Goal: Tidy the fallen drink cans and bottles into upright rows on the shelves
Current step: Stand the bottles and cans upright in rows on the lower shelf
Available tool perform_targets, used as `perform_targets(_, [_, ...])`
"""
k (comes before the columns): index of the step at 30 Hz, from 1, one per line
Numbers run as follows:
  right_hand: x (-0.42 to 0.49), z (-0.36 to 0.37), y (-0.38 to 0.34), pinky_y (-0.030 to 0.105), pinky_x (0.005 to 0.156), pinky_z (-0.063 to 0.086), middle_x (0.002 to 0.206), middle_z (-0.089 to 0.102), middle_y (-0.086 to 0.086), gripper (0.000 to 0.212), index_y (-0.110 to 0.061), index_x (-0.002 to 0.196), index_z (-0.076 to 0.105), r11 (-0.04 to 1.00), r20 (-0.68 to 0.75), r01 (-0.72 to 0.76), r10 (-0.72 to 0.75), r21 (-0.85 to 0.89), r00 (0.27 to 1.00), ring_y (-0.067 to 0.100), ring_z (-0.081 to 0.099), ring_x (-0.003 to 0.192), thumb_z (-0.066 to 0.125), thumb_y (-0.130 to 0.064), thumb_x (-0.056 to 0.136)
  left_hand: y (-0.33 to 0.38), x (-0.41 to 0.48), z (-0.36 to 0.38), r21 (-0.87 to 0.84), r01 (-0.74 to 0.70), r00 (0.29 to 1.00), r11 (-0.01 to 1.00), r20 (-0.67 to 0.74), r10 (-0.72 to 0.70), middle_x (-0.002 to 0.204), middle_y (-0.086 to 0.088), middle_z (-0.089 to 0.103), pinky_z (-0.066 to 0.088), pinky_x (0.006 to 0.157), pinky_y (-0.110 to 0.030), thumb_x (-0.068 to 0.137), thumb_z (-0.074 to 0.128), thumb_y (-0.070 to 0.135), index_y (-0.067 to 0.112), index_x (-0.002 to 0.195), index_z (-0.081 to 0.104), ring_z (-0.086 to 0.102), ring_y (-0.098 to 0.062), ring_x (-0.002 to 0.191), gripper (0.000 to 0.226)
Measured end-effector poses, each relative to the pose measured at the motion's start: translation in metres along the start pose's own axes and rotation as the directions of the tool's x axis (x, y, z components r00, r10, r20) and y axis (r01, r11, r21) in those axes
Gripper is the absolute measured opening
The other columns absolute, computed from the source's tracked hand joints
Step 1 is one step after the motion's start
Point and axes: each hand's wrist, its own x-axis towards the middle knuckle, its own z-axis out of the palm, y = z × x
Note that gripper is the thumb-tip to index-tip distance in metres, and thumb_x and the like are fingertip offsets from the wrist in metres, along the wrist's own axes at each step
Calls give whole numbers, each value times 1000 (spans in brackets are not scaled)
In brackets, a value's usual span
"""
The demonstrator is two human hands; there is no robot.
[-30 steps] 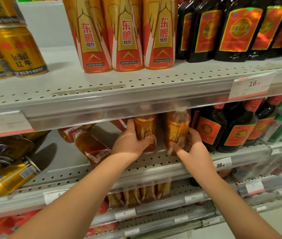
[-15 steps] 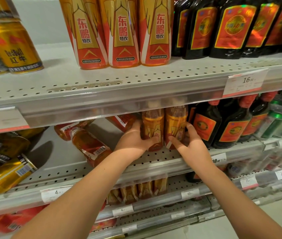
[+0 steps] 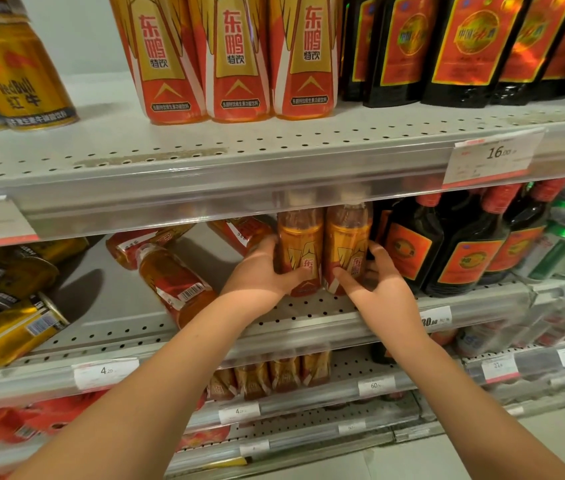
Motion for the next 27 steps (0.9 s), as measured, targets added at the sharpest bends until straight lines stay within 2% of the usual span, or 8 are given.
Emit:
perform_targets(7, [-17,-1,-18,43,102,48,140,50,4,75,-27,150,35,998,-59,-30,26,-64,998,21,50,128,71,-47,88,2,-5,-10,76,-37,997,996,77,31,119,17,63,48,76,-20,83,74,56,37,142,42,62,-5,101,70])
perform_targets(12, [-66,8,-45,28,97,42,119,49,-18,34,-30,128,49,985,-221,167,-171,-37,960,-1,47,116,58,-36,95,-4,-22,-45,227,-166,982,960,-57,183,131,11,60,50,97,-29,93,63,51,35,151,37,59,-10,117,67])
perform_targets(15, [-78,24,-71,13,96,39,117,48,-31,27,-39,123,52,941,-140,339,-336,-5,931,-4,49,118,54,-32,97,-20,-33,-83,382,-214,925,899,-217,313,94,15,58,45,79,-30,99,53,47,27,130,60,58,-15,95,38])
perform_targets(18, [-79,51,-94,13,81,44,103,51,-22,13,-38,107,53,932,-23,362,-362,-29,932,1,53,102,48,-39,95,-51,-33,-117,468,34,930,883,-337,143,83,6,60,49,72,-33,100,44,56,21,112,61,61,-22,82,41])
perform_targets(20, [-74,78,-110,21,68,44,95,53,-12,13,-34,100,54,942,70,321,-316,-95,946,3,53,86,47,-43,93,-75,-30,-131,532,181,948,828,-319,-2,103,-5,67,46,75,-33,97,37,69,20,126,52,63,-26,90,59])
perform_targets(22, [-62,109,-128,31,83,50,116,58,0,29,-29,121,59,925,118,329,-311,-191,943,15,57,103,56,-34,93,-96,-27,-138,557,270,960,785,-222,-173,122,-6,64,40,80,-33,87,28,86,21,145,35,63,-27,103,87])
perform_targets(25, [-34,144,-149,39,105,40,144,45,11,52,-25,145,46,901,184,259,-205,-348,961,31,44,132,60,-29,95,-117,-21,-137,281,356,933,891,-49,-358,136,-5,59,48,102,-44,75,38,94,28,156,21,61,-32,118,106])
perform_targets(27, [-17,159,-152,40,109,36,146,45,13,52,-22,146,44,851,189,267,-201,-453,961,32,41,134,57,-34,96,-125,-18,-136,-42,392,920,919,16,-392,132,-6,60,61,85,-47,73,57,86,31,156,18,66,-31,106,106])
